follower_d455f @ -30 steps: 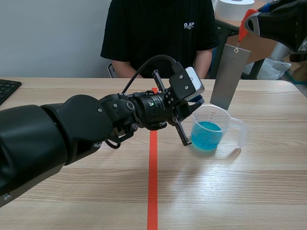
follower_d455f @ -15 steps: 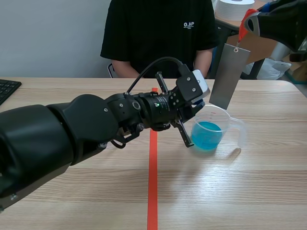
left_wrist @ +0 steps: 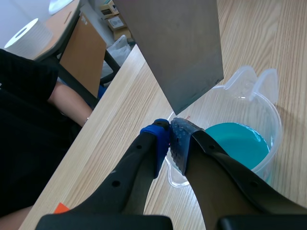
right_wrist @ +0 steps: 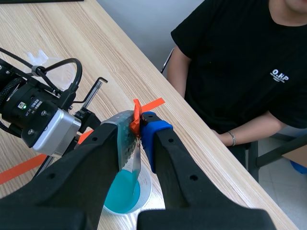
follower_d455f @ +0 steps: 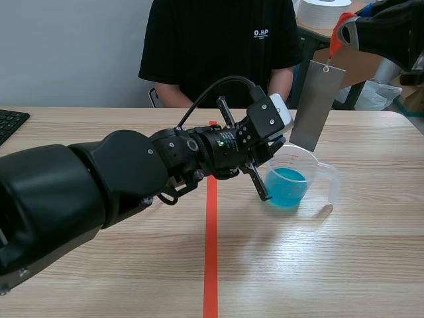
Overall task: Do the redox reaction experiment.
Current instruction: 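Point at the plate with the left hand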
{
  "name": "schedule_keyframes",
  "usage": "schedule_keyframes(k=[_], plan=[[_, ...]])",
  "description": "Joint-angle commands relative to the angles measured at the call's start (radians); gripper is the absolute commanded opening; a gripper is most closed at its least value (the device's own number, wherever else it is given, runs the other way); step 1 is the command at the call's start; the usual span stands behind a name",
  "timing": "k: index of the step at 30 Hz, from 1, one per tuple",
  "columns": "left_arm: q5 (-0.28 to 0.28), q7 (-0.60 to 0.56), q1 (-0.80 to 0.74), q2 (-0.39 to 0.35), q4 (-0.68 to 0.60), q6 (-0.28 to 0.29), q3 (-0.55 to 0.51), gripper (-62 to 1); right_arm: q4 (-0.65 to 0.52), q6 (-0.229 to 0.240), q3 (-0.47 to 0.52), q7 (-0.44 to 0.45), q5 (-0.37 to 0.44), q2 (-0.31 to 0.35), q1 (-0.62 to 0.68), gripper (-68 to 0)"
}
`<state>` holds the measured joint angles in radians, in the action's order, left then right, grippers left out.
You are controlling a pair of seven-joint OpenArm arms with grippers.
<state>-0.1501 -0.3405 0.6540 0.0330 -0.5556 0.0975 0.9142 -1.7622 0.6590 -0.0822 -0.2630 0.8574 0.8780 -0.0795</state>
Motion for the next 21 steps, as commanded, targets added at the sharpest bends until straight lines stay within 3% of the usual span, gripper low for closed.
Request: schedule_keyframes(k=[1, 21], plan=[[0.003, -0.006, 0.017, 0.016, -0.014, -0.006, -0.004, -56.3, -0.008, -0.007, 0.017, 0.016, 0.011, 0.013, -0.018, -66.0], [0.003, -0.013, 0.017, 0.016, -0.014, -0.006, -0.004, -56.3, -0.008, -0.007, 0.017, 0.016, 0.011, 0.013, -0.018, -66.0]])
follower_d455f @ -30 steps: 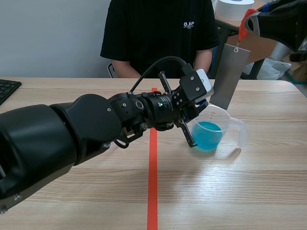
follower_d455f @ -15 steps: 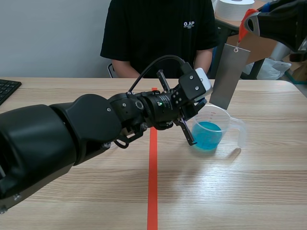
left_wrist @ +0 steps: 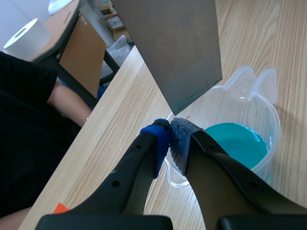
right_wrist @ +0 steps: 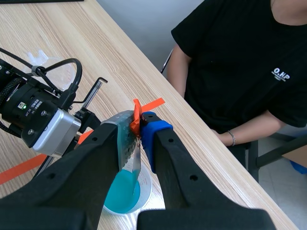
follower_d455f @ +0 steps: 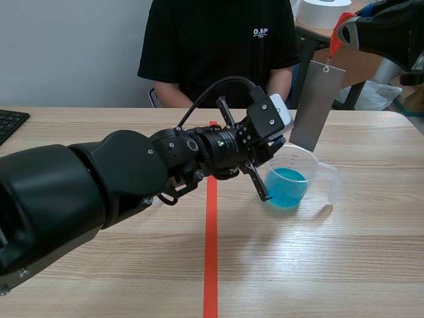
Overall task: Do the redox reaction experiment.
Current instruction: 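Point at the plate with the left hand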
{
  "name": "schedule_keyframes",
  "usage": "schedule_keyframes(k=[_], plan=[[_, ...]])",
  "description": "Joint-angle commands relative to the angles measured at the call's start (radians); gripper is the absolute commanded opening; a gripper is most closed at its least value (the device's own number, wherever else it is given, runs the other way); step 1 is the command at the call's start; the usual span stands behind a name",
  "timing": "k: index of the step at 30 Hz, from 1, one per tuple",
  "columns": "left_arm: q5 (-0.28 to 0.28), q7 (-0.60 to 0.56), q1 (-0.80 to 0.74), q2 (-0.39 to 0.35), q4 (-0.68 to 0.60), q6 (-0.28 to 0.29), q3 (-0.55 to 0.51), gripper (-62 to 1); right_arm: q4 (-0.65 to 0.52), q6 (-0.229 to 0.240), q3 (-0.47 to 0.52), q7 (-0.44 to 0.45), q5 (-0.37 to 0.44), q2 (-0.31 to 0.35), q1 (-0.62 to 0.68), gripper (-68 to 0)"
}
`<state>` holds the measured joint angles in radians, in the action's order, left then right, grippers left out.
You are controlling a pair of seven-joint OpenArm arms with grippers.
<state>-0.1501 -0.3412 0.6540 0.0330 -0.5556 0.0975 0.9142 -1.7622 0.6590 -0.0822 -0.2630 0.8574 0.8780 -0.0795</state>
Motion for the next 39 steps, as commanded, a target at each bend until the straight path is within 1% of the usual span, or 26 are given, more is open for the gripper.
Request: schedule_keyframes(k=[1, 4, 7, 8, 10, 12, 18, 22, 25, 28, 31, 34, 39], plan=[[0.003, -0.016, 0.017, 0.014, -0.014, -0.006, -0.004, -56.3, -0.008, -0.007, 0.017, 0.016, 0.011, 0.013, -0.018, -66.0], [0.004, -0.022, 0.015, 0.005, -0.014, 0.000, -0.004, -56.3, -0.008, -0.007, 0.017, 0.016, 0.011, 0.013, -0.018, -66.0], [0.009, -0.027, 0.006, -0.023, -0.022, 0.003, -0.004, -56.2, -0.008, -0.007, 0.017, 0.023, 0.011, 0.013, -0.018, -66.0], [0.019, -0.026, -0.001, -0.039, -0.034, 0.003, -0.004, -56.2, -0.008, -0.007, 0.017, 0.025, 0.011, 0.013, -0.018, -66.0], [0.055, -0.013, -0.021, -0.087, -0.081, 0.005, -0.004, -56.2, -0.008, -0.007, 0.017, 0.026, 0.011, 0.013, -0.018, -66.0], [0.101, 0.004, -0.046, -0.153, -0.152, 0.010, -0.004, -56.2, -0.008, -0.007, 0.017, 0.026, 0.011, 0.013, -0.018, -66.0], [0.219, 0.060, -0.153, -0.391, -0.427, 0.013, -0.017, -56.2, -0.008, -0.007, 0.017, 0.026, 0.011, 0.013, -0.018, -66.0], [0.271, 0.080, -0.263, -0.558, -0.611, 0.002, -0.069, -56.2, -0.008, -0.007, 0.017, 0.026, 0.010, 0.013, -0.017, -66.0], [0.294, 0.078, -0.387, -0.675, -0.731, -0.006, -0.140, -56.2, -0.008, -0.007, 0.017, 0.026, 0.010, 0.013, -0.017, -66.0], [0.310, 0.077, -0.541, -0.771, -0.821, -0.011, -0.234, -56.2, -0.008, -0.007, 0.017, 0.025, 0.009, 0.010, -0.017, -66.0], [0.334, 0.077, -0.717, -0.842, -0.880, -0.050, -0.341, -56.2, -0.008, -0.007, 0.017, 0.026, 0.000, 0.008, -0.015, -66.0], [0.350, 0.077, -0.903, -0.877, -0.907, -0.085, -0.462, -56.2, -0.007, -0.007, 0.016, 0.026, -0.005, 0.008, -0.014, -66.0], [0.353, 0.065, -1.200, -0.875, -0.912, -0.109, -0.665, -56.2, 0.021, -0.006, 0.016, 0.046, -0.016, -0.007, -0.014, -66.0]])
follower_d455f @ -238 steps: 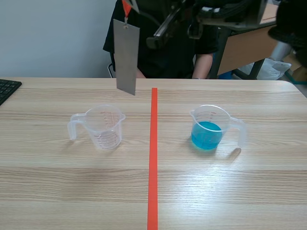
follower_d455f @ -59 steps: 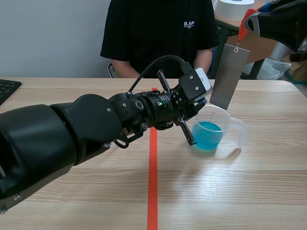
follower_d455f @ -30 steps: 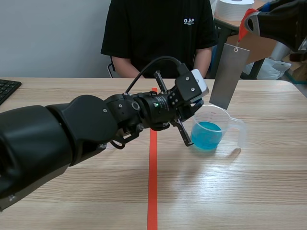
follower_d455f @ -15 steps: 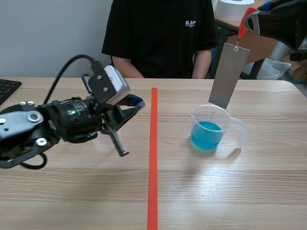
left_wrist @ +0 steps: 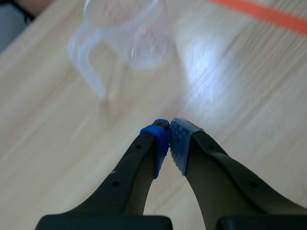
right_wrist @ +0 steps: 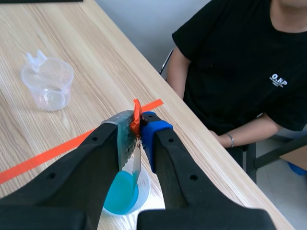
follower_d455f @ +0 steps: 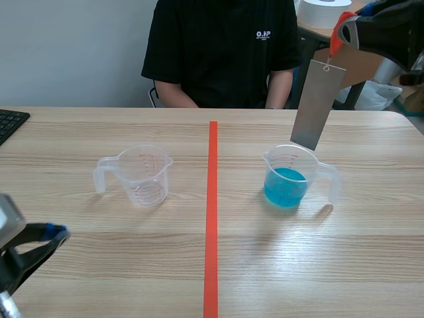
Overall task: Do the redox reaction experiment.
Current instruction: 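Point at the plate with the left hand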
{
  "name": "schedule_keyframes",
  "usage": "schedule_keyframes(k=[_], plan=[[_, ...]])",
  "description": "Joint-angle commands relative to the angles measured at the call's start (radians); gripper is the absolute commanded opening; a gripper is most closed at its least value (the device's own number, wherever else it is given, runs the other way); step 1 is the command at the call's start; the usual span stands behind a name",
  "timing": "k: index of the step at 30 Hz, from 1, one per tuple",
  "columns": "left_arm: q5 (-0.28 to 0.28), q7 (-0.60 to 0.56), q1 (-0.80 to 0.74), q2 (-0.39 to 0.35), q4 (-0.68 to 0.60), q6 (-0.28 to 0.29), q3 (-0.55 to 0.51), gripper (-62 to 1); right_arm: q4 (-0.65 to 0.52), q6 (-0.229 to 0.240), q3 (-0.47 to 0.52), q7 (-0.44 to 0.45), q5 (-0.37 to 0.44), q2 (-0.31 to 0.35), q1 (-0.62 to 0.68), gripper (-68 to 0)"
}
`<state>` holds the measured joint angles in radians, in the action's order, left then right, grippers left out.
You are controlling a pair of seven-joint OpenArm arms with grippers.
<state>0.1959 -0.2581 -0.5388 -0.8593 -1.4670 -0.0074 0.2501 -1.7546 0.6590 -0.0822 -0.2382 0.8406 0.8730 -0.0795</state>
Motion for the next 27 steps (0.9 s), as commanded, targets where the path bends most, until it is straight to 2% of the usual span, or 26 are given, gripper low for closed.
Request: schedule_keyframes(k=[1, 6, 10, 18, 24, 27], plan=[[0.008, -0.023, -0.057, 0.023, 0.000, -0.006, -0.034, -56.2, 0.027, -0.006, 0.016, 0.025, -0.006, -0.011, -0.014, -66.0], [0.030, -0.019, -0.266, 0.085, 0.000, -0.006, -0.182, -56.2, 0.109, 0.039, 0.015, 0.073, -0.053, -0.055, -0.015, -66.0], [0.029, -0.012, -0.370, 0.151, 0.000, -0.006, -0.247, -56.2, 0.159, 0.069, 0.015, 0.113, -0.080, -0.085, -0.015, -66.0], [0.028, 0.010, -0.483, 0.288, 0.000, -0.006, -0.284, -56.2, 0.216, 0.077, -0.016, 0.171, -0.142, -0.122, -0.015, -66.0], [0.025, 0.092, -0.502, 0.352, 0.002, -0.016, -0.286, -56.2, 0.217, 0.087, -0.023, 0.204, -0.114, -0.126, -0.021, -66.0], [0.025, 0.095, -0.509, 0.365, 0.002, -0.029, -0.286, -56.2, 0.217, 0.087, -0.023, 0.204, -0.111, -0.125, -0.021, -66.0]])
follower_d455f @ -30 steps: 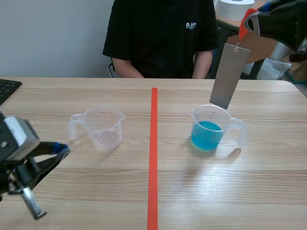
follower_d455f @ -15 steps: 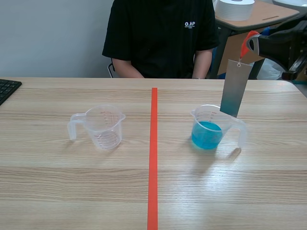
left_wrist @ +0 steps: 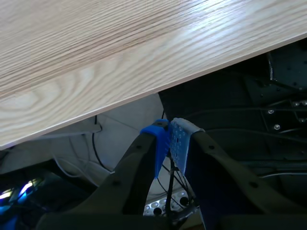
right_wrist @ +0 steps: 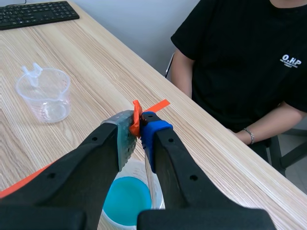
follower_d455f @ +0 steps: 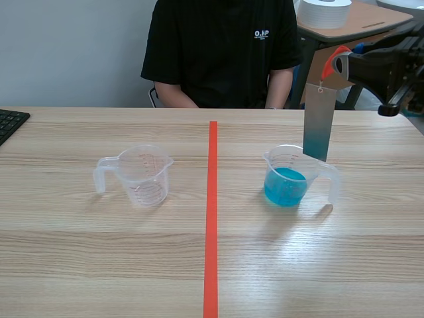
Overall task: Do the redox reaction experiment.
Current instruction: 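Point at the plate with the left hand, then lower the plate into the blue solution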
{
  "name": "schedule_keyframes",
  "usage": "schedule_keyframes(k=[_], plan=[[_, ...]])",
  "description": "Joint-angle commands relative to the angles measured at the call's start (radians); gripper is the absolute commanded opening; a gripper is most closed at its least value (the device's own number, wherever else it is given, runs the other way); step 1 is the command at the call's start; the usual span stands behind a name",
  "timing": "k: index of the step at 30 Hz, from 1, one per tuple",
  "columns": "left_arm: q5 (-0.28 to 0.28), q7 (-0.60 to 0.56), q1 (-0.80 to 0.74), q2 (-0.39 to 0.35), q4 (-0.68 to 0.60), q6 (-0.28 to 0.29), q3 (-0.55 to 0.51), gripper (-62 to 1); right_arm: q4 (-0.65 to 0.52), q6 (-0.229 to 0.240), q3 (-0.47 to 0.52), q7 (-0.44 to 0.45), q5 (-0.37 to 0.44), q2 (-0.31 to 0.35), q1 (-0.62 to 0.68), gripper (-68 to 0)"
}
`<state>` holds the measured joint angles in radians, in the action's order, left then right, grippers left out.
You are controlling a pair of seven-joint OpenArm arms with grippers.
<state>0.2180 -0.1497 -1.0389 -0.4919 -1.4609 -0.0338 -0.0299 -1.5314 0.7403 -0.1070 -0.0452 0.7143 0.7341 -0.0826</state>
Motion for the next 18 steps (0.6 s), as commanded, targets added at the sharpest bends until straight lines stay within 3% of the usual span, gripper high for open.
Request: schedule_keyframes(k=[1, 9, 18], plan=[[0.003, -0.010, -0.008, -0.002, -0.005, -0.002, -0.006, -56.2, -0.006, 0.005, 0.002, 0.012, 0.016, 0.014, -0.018, -66.0], [0.003, -0.010, -0.008, -0.002, -0.005, -0.002, -0.006, -56.2, -0.010, 0.005, 0.002, 0.019, 0.111, 0.037, -0.018, -66.0], [0.003, -0.010, -0.008, -0.002, -0.005, -0.001, -0.006, -56.2, -0.011, 0.005, 0.002, 0.000, 0.116, 0.044, -0.017, -66.0]])
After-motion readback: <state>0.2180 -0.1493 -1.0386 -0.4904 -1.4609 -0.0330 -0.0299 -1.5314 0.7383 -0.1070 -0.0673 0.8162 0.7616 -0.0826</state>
